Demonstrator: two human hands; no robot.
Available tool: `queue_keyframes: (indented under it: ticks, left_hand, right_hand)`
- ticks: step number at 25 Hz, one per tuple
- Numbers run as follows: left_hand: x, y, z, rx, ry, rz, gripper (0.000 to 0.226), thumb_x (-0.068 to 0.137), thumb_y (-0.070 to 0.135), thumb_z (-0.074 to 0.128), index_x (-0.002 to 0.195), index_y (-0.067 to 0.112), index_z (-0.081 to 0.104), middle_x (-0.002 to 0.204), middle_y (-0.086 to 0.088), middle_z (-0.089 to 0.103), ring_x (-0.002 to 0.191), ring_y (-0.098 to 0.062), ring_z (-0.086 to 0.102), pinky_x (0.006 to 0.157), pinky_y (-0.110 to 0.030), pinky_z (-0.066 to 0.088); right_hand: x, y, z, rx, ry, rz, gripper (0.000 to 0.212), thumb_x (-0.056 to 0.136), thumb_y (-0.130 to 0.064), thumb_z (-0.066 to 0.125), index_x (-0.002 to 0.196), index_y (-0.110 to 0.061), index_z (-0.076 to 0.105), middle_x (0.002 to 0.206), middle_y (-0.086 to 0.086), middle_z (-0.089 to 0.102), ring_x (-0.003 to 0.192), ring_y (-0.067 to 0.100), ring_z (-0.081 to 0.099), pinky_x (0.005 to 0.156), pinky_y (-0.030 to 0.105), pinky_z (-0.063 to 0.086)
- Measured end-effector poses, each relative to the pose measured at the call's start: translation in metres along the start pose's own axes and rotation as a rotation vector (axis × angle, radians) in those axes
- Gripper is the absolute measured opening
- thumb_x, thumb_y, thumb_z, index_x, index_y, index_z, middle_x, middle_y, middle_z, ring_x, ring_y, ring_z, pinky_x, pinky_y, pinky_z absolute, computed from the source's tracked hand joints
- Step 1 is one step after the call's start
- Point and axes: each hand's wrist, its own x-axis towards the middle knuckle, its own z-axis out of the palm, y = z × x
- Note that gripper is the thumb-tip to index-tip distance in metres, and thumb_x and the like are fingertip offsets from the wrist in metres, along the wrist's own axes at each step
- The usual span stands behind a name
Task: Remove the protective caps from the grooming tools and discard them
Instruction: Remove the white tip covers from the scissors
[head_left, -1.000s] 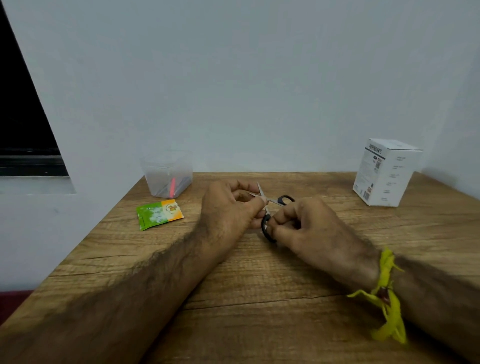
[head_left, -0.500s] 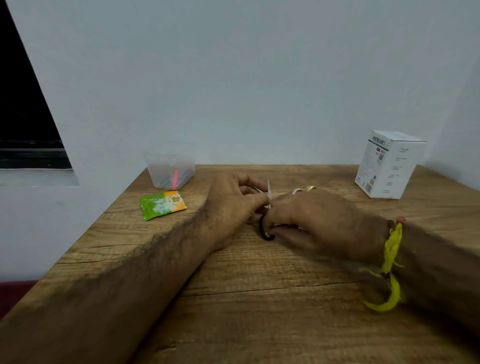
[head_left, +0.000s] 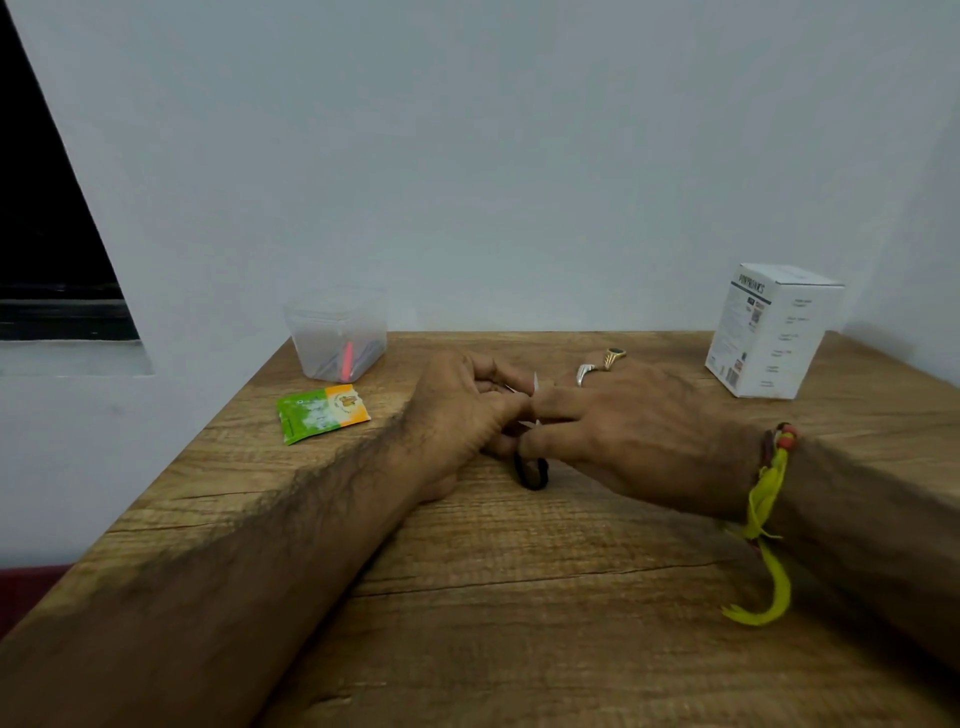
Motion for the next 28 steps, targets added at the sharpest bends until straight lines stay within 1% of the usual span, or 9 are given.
queue_keyframes:
  ticks: [2, 4, 7, 11, 13, 17, 23, 26, 28]
  left_hand:
    - [0.0, -0.001, 0.0, -0.009, 0.05, 0.005, 0.015, 0.079, -0.01, 0.074, 0.092, -0.004, 0.07, 0.069, -0.014, 0.07, 0.051, -0.016, 0.067, 0.045, -0.023, 0.053]
    - [0.0, -0.002, -0.001, -0.016, 0.092, 0.014, 0.016, 0.08, -0.009, 0.075, 0.092, 0.0, 0.07, 0.075, -0.018, 0.072, 0.056, -0.018, 0.069, 0.048, -0.024, 0.055]
    - [-0.001, -0.003, 0.0, -0.027, 0.116, 0.039, 0.016, 0.08, -0.007, 0.076, 0.091, 0.003, 0.069, 0.071, -0.014, 0.071, 0.058, -0.018, 0.07, 0.051, -0.027, 0.058]
    - [-0.002, -0.001, 0.0, -0.052, 0.166, 0.046, 0.016, 0.08, -0.006, 0.077, 0.09, 0.004, 0.068, 0.066, -0.008, 0.07, 0.054, -0.016, 0.068, 0.049, -0.027, 0.057]
    - [-0.002, -0.001, 0.001, -0.071, 0.183, 0.051, 0.016, 0.081, -0.006, 0.076, 0.09, 0.004, 0.067, 0.068, -0.009, 0.071, 0.054, -0.016, 0.069, 0.05, -0.028, 0.057]
    - [-0.003, -0.001, 0.003, -0.13, 0.217, 0.051, 0.017, 0.083, -0.006, 0.074, 0.098, -0.001, 0.066, 0.075, -0.011, 0.071, 0.054, -0.013, 0.069, 0.047, -0.024, 0.055]
    - [-0.002, 0.0, 0.008, -0.176, 0.262, 0.064, 0.019, 0.087, -0.005, 0.071, 0.103, 0.001, 0.064, 0.087, -0.016, 0.072, 0.058, -0.013, 0.07, 0.049, -0.022, 0.054]
    - [-0.003, 0.0, 0.013, -0.163, 0.263, 0.1, 0.017, 0.087, -0.003, 0.071, 0.101, 0.004, 0.062, 0.09, -0.019, 0.072, 0.06, -0.013, 0.071, 0.051, -0.023, 0.056]
    - [-0.004, 0.0, 0.013, -0.143, 0.267, 0.112, 0.017, 0.088, -0.002, 0.071, 0.1, 0.005, 0.062, 0.09, -0.019, 0.072, 0.061, -0.014, 0.071, 0.052, -0.024, 0.056]
  right_hand:
    - [0.002, -0.007, -0.002, 0.082, -0.048, 0.156, 0.013, 0.088, -0.026, 0.066, 0.096, -0.036, 0.069, 0.092, -0.011, 0.068, 0.067, 0.018, 0.061, 0.056, 0.03, 0.039]
    - [-0.001, -0.015, -0.002, 0.228, -0.094, 0.351, 0.012, 0.095, -0.035, 0.055, 0.097, -0.034, 0.068, 0.09, -0.015, 0.065, 0.077, 0.008, 0.059, 0.064, 0.028, 0.039]
    - [-0.005, -0.019, 0.003, 0.381, -0.083, 0.524, 0.012, 0.094, -0.035, 0.059, 0.093, -0.031, 0.07, 0.069, -0.016, 0.054, 0.063, 0.002, 0.048, 0.058, 0.022, 0.031]
    - [-0.002, -0.023, 0.01, 0.621, -0.022, 0.722, 0.015, 0.093, -0.029, 0.064, 0.082, -0.023, 0.073, 0.051, -0.024, 0.053, 0.051, -0.001, 0.051, 0.046, 0.017, 0.031]
    - [0.0, -0.028, 0.016, 0.701, 0.04, 0.81, 0.019, 0.093, -0.028, 0.066, 0.078, -0.02, 0.073, 0.045, -0.016, 0.052, 0.043, 0.003, 0.047, 0.045, 0.016, 0.03]
    - [0.005, -0.032, 0.018, 0.836, 0.162, 0.947, 0.021, 0.093, -0.025, 0.067, 0.078, -0.013, 0.075, 0.056, 0.009, 0.064, 0.041, 0.003, 0.043, 0.043, 0.019, 0.035]
    - [0.009, -0.039, 0.022, 0.986, 0.372, 1.123, 0.019, 0.093, -0.02, 0.069, 0.078, -0.015, 0.079, 0.046, -0.01, 0.06, 0.039, -0.001, 0.049, 0.043, 0.015, 0.035]
    - [0.009, -0.04, 0.022, 1.046, 0.478, 1.195, 0.017, 0.092, -0.019, 0.07, 0.078, -0.019, 0.08, 0.054, -0.006, 0.069, 0.044, -0.001, 0.055, 0.048, 0.02, 0.045]
    - [0.01, -0.04, 0.021, 1.035, 0.464, 1.182, 0.017, 0.092, -0.019, 0.07, 0.078, -0.019, 0.08, 0.055, -0.007, 0.069, 0.047, 0.0, 0.059, 0.051, 0.023, 0.05]
